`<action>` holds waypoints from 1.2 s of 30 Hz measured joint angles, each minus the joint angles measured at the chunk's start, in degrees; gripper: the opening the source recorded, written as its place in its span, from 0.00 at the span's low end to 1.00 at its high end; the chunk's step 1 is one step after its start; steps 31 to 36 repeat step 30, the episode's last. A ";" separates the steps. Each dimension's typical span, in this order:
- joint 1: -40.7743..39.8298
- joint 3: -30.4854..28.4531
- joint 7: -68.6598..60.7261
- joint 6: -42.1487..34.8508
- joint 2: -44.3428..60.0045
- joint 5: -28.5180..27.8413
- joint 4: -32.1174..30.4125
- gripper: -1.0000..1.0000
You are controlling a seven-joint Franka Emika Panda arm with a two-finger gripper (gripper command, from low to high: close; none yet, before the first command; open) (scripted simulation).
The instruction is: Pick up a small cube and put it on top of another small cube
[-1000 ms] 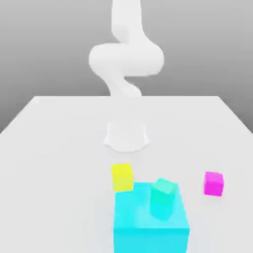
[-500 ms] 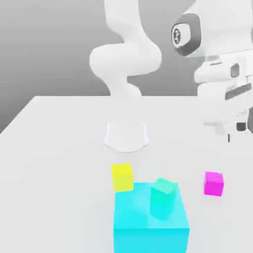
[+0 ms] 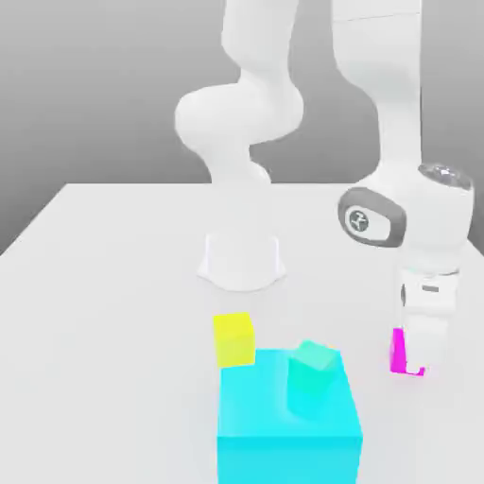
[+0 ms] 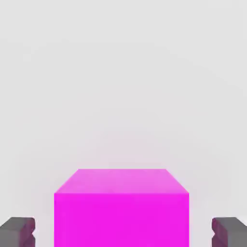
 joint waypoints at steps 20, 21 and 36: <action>-16.36 -4.61 -19.05 -30.44 -26.64 9.61 3.99 0.00; -17.80 -6.18 -20.42 -32.90 -28.21 9.35 4.84 0.00; -20.01 -8.96 -23.24 -26.57 -22.57 9.67 4.05 1.00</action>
